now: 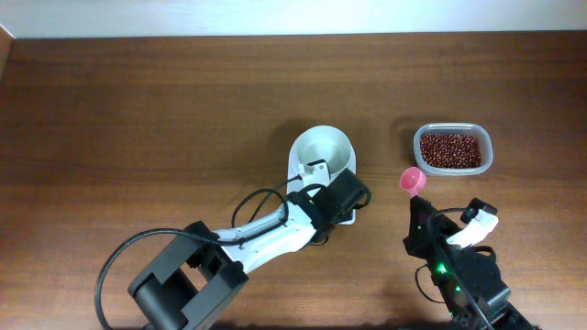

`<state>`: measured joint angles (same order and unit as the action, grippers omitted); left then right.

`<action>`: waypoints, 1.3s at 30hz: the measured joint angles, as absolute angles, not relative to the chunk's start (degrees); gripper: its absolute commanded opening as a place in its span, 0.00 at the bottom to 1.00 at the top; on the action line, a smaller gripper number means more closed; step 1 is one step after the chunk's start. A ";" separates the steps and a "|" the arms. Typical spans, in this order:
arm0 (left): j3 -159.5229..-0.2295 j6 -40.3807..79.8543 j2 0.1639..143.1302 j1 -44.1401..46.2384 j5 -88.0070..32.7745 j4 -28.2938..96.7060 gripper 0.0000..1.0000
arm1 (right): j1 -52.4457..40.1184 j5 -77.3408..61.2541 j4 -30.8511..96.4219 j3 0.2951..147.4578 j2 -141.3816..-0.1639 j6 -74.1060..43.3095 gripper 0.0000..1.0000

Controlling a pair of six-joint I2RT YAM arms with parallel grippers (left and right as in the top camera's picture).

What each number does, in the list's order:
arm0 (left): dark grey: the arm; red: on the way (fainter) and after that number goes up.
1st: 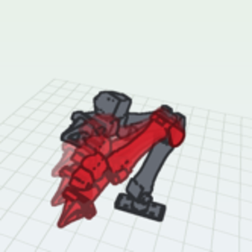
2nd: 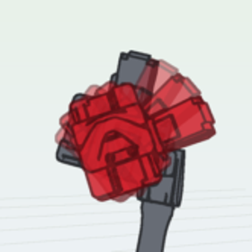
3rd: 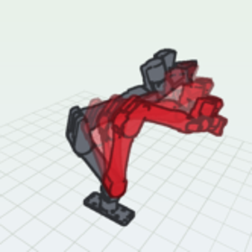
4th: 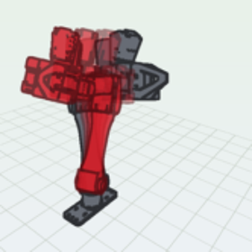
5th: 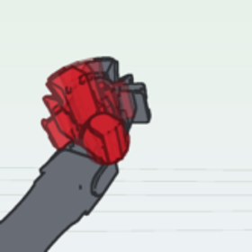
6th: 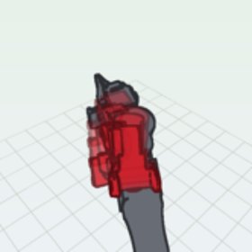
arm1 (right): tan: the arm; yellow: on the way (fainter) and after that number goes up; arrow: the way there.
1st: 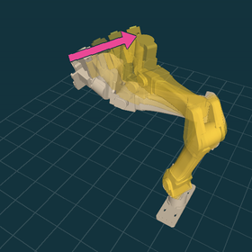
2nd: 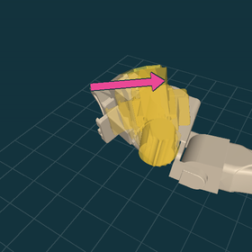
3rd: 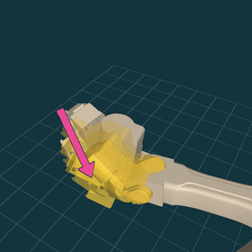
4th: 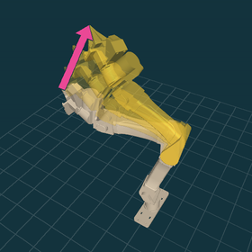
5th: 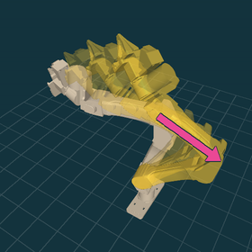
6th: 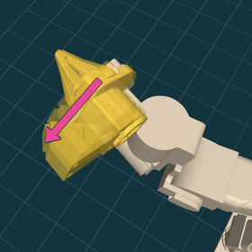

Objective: Scoop and weigh 50g on scale

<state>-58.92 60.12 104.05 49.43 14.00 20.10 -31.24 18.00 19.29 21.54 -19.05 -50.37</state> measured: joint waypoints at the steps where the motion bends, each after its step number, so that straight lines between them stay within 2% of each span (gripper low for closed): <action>1: -58.92 60.27 104.05 49.43 14.00 20.10 0.00 | -31.27 18.00 19.29 21.54 -19.05 -50.39 0.04; 10: -58.92 60.47 104.05 49.43 13.72 20.08 0.00 | -31.24 18.00 19.27 21.54 -19.05 -50.35 0.04; 14: -58.92 56.49 102.54 49.43 7.75 20.58 0.00 | -31.27 18.00 19.29 21.54 -19.05 -50.35 0.04; 18: -58.92 53.01 95.48 49.71 4.73 25.65 0.00 | -31.24 18.41 19.33 21.54 -19.05 -50.37 0.04; 25: -58.92 40.27 82.21 49.76 6.46 33.06 0.00 | -31.24 29.28 22.48 21.54 -19.05 -50.39 0.04; 27: -58.92 38.57 81.01 49.76 10.13 34.11 0.02 | -30.68 30.20 24.08 21.54 -19.09 -50.33 0.04; 29: -58.92 37.85 81.03 49.76 13.23 35.64 0.10 | -29.52 30.48 24.71 21.54 -20.14 -49.54 0.04; 35: -58.92 37.08 81.03 49.76 15.31 35.83 0.16 | -24.34 23.86 30.68 27.40 -28.71 -40.86 0.04; 38: -58.92 37.10 81.03 49.76 15.49 35.83 0.28 | -20.95 19.44 36.91 34.79 -32.80 -37.76 0.04; 39: -58.92 36.99 81.03 49.76 15.49 35.83 0.37 | -20.08 17.52 38.24 36.53 -33.76 -37.15 0.04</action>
